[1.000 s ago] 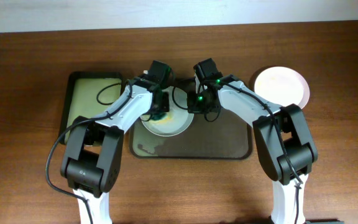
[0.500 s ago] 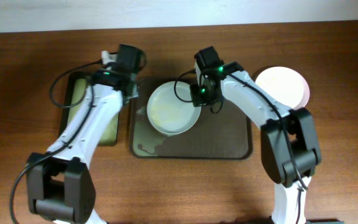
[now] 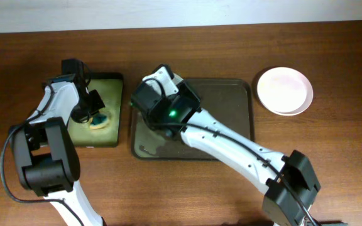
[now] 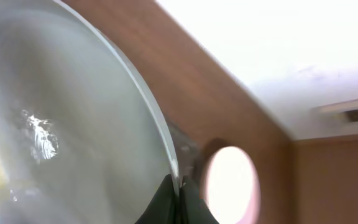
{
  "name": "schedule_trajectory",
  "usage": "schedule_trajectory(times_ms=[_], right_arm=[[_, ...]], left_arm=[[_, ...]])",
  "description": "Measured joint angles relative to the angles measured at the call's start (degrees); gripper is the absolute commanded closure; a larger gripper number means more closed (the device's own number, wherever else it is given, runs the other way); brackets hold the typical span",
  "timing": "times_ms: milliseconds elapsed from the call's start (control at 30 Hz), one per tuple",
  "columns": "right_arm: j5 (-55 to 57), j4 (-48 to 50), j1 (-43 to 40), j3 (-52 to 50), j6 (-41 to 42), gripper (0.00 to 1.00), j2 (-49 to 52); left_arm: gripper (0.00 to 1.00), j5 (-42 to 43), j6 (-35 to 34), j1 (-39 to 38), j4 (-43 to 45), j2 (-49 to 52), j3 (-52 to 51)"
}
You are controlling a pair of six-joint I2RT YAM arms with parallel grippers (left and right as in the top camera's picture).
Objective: Clean dirty plates on tray and stack at the side
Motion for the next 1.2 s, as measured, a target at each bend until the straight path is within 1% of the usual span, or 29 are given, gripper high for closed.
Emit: schedule_trajectory(times_ms=[33, 67, 100, 133, 167, 267, 367, 433, 500, 567, 633, 700, 733, 767, 900, 933, 967, 1000, 1033, 1067, 1100, 1167, 1200], right_arm=[[2.1, 0.0, 0.5, 0.0, -0.8, 0.96, 0.0], [3.5, 0.0, 0.6, 0.0, -1.3, 0.96, 0.0], [5.0, 0.0, 0.7, 0.0, -2.0, 0.96, 0.0], [6.3, 0.1, 0.7, 0.0, -2.3, 0.96, 0.0], [7.0, 0.0, 0.7, 0.0, -2.8, 0.96, 0.0], [7.7, 2.3, 0.7, 0.0, -4.8, 0.96, 0.0], [8.7, 7.6, 0.7, 0.0, -9.8, 0.96, 0.0], [13.1, 10.8, 0.7, 0.0, -14.3, 0.96, 0.0], [18.4, 12.0, 0.7, 0.0, -17.9, 0.96, 0.0], [19.4, 12.1, 0.7, 0.0, -19.9, 0.96, 0.0], [10.6, 9.4, 0.5, 0.1, -19.3, 0.96, 0.0], [-2.0, 6.7, -0.1, 0.1, -18.9, 0.96, 0.0], [-4.1, 6.6, -0.3, 0.1, -18.7, 0.96, 0.0], [-4.9, 6.7, -0.7, 0.1, -18.7, 0.96, 0.0], [3.1, 10.0, -0.9, 0.8, -18.4, 0.96, -0.9], [2.5, 9.9, -1.0, 1.1, -16.2, 0.96, -2.0], [-1.3, 9.5, -1.8, 1.3, -13.0, 0.96, -3.0], [-4.6, 8.9, -2.8, 1.3, -11.7, 0.96, -3.3], [-9.1, 5.9, -5.4, 0.9, -9.2, 0.96, -3.1], [-11.0, 3.5, -7.5, 0.6, -7.5, 0.96, -2.5], [-12.9, 0.9, -10.2, 0.2, -2.3, 0.96, -1.6], [-15.5, 0.3, -14.3, -0.5, 4.3, 0.96, -2.0], [-18.2, 1.2, -16.8, -0.7, 6.3, 0.96, -3.5]], left_arm=[[0.44, 0.0, 0.2, 0.1, 0.2, 0.0, 0.0], [0.34, 0.0, 0.3, 0.1, 0.3, 0.0, 0.0], [0.18, 0.2, 0.4, 0.1, 0.1, 0.0, 0.0], [0.08, 0.4, 0.5, 0.1, -0.3, 0.0, 0.4], [0.06, 0.7, 0.5, 0.1, -1.2, 0.0, 1.0], [0.04, 0.9, 0.7, 0.1, -6.0, -0.8, 3.5], [0.00, 1.1, 0.7, 0.1, -7.9, -5.4, 5.0], [0.00, 1.1, 0.7, 0.1, -8.9, -10.9, 5.8], [0.01, 1.1, 0.7, 0.1, -10.0, -13.1, 6.1], [0.01, 1.1, 0.7, 0.1, -10.8, -13.4, 6.1], [0.01, 1.1, 0.7, 0.1, -10.8, -13.4, 6.1], [0.01, 1.1, 0.7, 0.1, -10.9, -13.4, 6.1], [0.01, 1.1, 0.7, 0.1, -10.8, -13.4, 6.1], [0.01, 1.1, 0.7, 0.1, -10.8, -13.4, 6.1], [0.01, 1.1, 0.7, 0.1, -10.8, -13.4, 6.1], [0.01, 1.1, 0.7, 0.1, -10.8, -13.4, 6.1], [0.01, 1.1, 0.7, 0.1, -10.9, -13.4, 6.1], [0.01, 1.1, 0.7, 0.1, -10.8, -13.4, 6.1], [0.01, 1.1, 0.7, 0.1, -10.9, -13.4, 6.1], [0.01, 1.1, 0.7, 0.1, -10.8, -13.4, 6.1], [0.01, 1.1, 0.7, 0.1, -10.9, -13.4, 6.1], [0.00, 1.1, 0.7, 0.1, -10.9, -13.4, 6.1], [0.01, 1.1, 0.7, 0.1, -10.8, -13.4, 6.1]])
